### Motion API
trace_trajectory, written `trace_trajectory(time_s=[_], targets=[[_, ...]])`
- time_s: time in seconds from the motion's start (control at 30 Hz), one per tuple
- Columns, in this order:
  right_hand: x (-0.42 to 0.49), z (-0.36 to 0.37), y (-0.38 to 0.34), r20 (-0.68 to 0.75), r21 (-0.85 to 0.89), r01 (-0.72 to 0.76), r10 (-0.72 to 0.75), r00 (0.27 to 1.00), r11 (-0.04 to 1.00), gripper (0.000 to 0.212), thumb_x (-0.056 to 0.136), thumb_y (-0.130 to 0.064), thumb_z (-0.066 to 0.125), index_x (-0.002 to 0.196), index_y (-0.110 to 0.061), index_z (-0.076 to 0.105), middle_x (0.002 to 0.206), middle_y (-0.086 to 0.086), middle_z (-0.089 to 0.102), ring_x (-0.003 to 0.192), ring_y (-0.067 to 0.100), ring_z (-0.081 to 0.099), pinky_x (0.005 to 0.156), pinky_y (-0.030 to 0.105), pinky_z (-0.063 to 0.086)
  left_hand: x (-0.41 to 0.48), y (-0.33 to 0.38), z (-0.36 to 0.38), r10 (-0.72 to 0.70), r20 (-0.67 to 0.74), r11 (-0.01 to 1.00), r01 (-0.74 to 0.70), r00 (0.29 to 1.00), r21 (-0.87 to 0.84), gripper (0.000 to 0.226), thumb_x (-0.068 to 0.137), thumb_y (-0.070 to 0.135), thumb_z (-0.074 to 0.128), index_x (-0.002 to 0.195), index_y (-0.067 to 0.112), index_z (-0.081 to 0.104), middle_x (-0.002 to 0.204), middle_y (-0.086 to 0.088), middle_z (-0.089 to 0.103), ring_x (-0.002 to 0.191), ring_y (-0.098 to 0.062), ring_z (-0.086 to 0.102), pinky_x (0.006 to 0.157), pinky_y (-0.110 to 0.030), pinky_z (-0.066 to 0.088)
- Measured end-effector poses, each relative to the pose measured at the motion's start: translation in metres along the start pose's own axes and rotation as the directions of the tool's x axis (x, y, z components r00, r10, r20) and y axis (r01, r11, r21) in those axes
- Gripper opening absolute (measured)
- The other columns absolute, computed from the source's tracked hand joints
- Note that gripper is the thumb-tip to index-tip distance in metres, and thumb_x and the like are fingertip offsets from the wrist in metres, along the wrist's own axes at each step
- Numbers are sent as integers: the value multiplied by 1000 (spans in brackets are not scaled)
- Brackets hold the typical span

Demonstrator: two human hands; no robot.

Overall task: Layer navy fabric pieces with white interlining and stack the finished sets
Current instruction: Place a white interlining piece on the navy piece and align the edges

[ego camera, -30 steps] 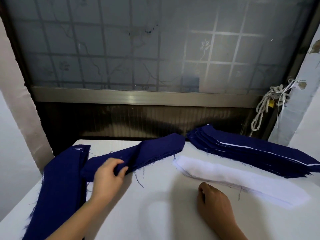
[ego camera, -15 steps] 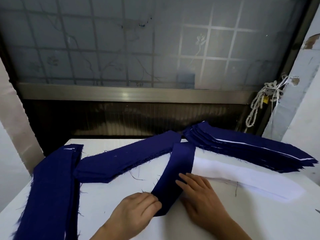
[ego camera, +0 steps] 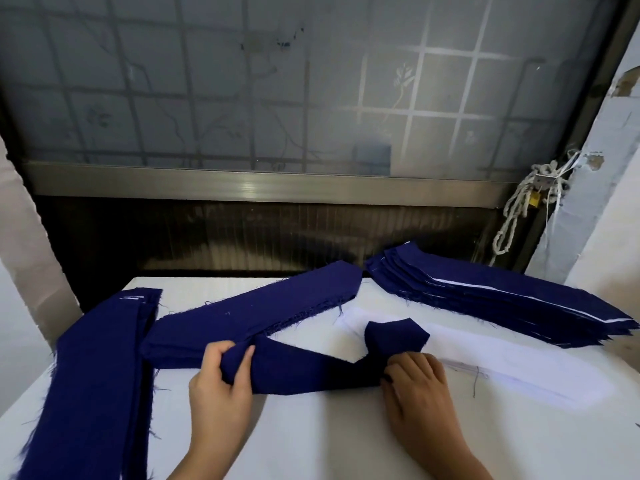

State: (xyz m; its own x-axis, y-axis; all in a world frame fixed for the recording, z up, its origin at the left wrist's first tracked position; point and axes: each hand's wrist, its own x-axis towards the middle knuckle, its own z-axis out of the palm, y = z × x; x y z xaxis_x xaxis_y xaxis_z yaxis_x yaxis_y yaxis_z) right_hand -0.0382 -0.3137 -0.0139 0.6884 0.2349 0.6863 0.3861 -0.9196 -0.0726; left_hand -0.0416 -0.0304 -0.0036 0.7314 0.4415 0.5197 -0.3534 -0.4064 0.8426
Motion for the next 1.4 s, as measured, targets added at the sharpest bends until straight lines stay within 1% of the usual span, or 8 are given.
trace_trajectory(time_s=[0.4, 0.53, 0.67, 0.9, 1.07, 1.17, 1.23, 1.4], targets=[[-7, -14, 14, -268, -85, -299, 267, 926, 950, 26, 76, -8, 51, 96, -8, 68, 86, 4, 65, 91, 26, 61, 103, 43, 29, 17, 0, -10, -132, -185, 991, 135, 974, -1, 14, 92, 23, 68, 91, 27, 54, 70, 7, 62, 63, 1, 60, 53, -4, 42], [-5, -21, 23, -374, 151, -558, 570, 732, 816, 27, 81, -17, 52, 103, -7, 64, 84, 6, 66, 86, 32, 59, 97, 38, 28, 20, 1, -12, -180, -208, 984, 179, 961, -24, 12, 93, 23, 66, 94, 26, 55, 80, 12, 62, 72, 11, 59, 61, 0, 42], [-6, -25, 30, -390, 340, -617, 703, 595, 710, 19, 89, -7, 61, 108, -6, 58, 83, 9, 65, 77, 39, 60, 89, 57, 42, 20, -2, -13, -213, -217, 975, 222, 953, 18, 13, 92, 23, 67, 96, 25, 55, 81, 14, 60, 73, 15, 56, 64, -4, 44], [-14, -26, 47, -259, 534, -736, 909, 326, 416, 17, 86, -11, 60, 97, -23, 60, 94, 7, 66, 97, 31, 60, 98, 44, 41, 19, -16, -6, -228, -91, 923, 245, 969, 296, 13, 91, 24, 67, 98, 27, 57, 65, 4, 62, 58, -16, 57, 54, -31, 43], [-10, -27, 41, -344, 264, -813, 838, 424, 519, 23, 81, -17, 54, 99, -14, 67, 108, 18, 63, 98, 41, 55, 85, 50, 40, 20, -18, -9, -112, -18, 907, 110, 994, 406, 33, 85, 17, 73, 114, 19, 57, 108, 7, 58, 94, -19, 55, 73, -39, 49], [-10, -24, 31, -347, 105, -631, 623, 701, 769, 17, 78, -7, 59, 92, -7, 69, 99, 15, 63, 84, 41, 57, 70, 44, 44, 13, -12, -9, 34, 104, 887, -78, 994, 455, 21, 84, 15, 72, 98, 25, 60, 95, 14, 57, 87, -11, 51, 68, -32, 47], [-9, -21, 23, -142, 119, -537, 549, 824, 835, 15, 80, 2, 65, 91, -8, 66, 98, 5, 60, 80, 30, 59, 65, 41, 49, 10, -11, -7, 28, 240, 894, -132, 970, 429, 19, 86, 18, 68, 85, 34, 56, 82, 20, 56, 77, -5, 53, 61, -23, 44], [-6, -17, 21, 111, -51, -569, 571, 813, 820, 3, 84, -11, 65, 83, -11, 62, 91, 1, 56, 78, 22, 53, 57, 32, 43, 7, -15, -2, 67, 516, 822, -340, 854, 456, 18, 87, 22, 68, 81, 34, 56, 80, 23, 50, 75, 2, 50, 60, -12, 37]])
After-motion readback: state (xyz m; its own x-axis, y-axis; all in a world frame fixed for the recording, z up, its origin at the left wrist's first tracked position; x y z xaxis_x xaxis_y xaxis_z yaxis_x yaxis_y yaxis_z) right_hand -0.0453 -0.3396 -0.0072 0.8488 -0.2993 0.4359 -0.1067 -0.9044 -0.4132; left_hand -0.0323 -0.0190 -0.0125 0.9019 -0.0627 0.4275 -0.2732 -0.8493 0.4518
